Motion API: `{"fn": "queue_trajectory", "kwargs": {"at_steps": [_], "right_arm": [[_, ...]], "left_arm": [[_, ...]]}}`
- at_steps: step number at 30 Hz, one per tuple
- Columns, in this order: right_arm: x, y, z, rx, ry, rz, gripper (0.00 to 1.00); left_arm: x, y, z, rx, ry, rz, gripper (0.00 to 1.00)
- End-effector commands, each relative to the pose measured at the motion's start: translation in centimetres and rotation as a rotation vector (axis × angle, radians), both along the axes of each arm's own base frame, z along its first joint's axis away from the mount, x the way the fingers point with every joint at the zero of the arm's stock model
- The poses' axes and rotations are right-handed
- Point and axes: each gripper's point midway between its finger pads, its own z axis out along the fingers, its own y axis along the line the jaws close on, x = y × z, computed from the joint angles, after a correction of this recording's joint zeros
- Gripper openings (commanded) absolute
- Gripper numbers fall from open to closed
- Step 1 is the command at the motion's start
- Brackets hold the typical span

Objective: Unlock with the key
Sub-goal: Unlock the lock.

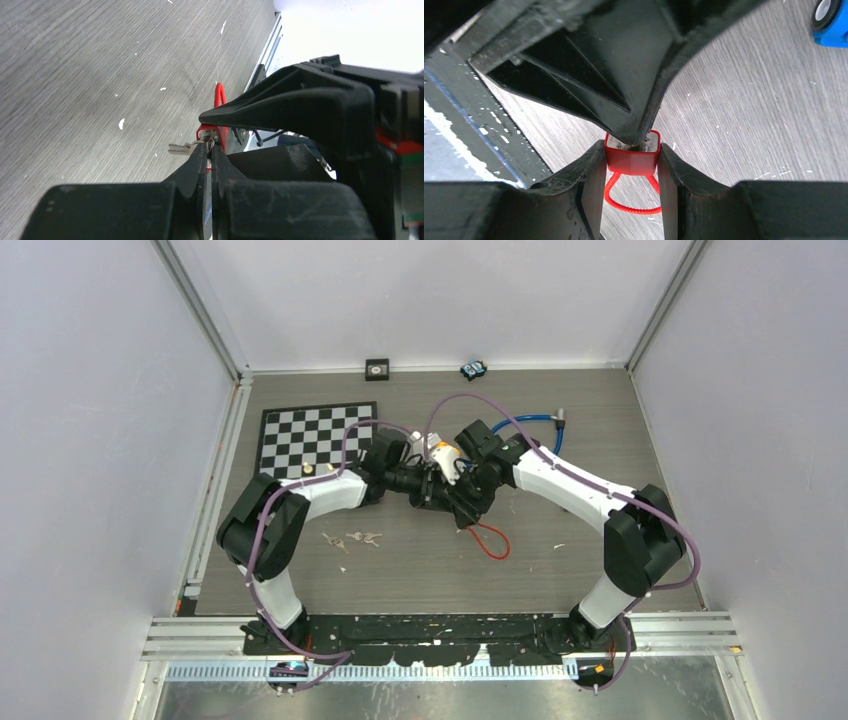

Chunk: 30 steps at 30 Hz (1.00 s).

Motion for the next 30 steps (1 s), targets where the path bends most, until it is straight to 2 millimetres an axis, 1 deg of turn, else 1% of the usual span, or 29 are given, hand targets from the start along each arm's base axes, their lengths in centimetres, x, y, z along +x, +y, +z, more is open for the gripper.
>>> {"fn": "queue_trajectory", "kwargs": {"at_steps": [1, 3, 7, 11, 15, 19, 23, 26, 30], "right_arm": [[4.3, 4.2, 6.2, 0.318, -0.128, 0.006, 0.00], [4.2, 3.6, 6.6, 0.358, -0.105, 0.006, 0.00], [3.4, 3.2, 6.7, 0.420, -0.047, 0.028, 0.00], [2.4, 3.1, 6.6, 0.485, 0.029, 0.066, 0.00], [1.3, 3.1, 6.6, 0.526, 0.076, 0.109, 0.00], [0.3, 3.2, 6.6, 0.554, 0.110, 0.140, 0.00], [-0.5, 3.3, 6.8, 0.576, 0.137, 0.170, 0.00], [-1.0, 3.3, 6.7, 0.585, 0.159, 0.183, 0.00], [-0.9, 3.0, 6.3, 0.567, 0.151, 0.177, 0.00]], "left_arm": [[-3.6, -1.3, 3.0, -0.124, -0.084, -0.182, 0.00], [-3.8, -1.1, 3.3, -0.135, -0.121, -0.203, 0.00], [-4.6, -0.7, 3.8, -0.171, -0.188, -0.256, 0.00], [-5.9, -0.1, 4.6, -0.251, -0.281, -0.330, 0.00], [-7.4, 0.7, 5.7, -0.342, -0.414, -0.406, 0.00], [-8.8, 1.6, 6.1, -0.391, -0.532, -0.473, 0.00], [-9.9, 2.4, 6.0, -0.434, -0.631, -0.538, 0.00], [-10.5, 2.9, 5.3, -0.446, -0.667, -0.577, 0.00], [-10.1, 3.1, 4.7, -0.430, -0.685, -0.565, 0.00]]}}
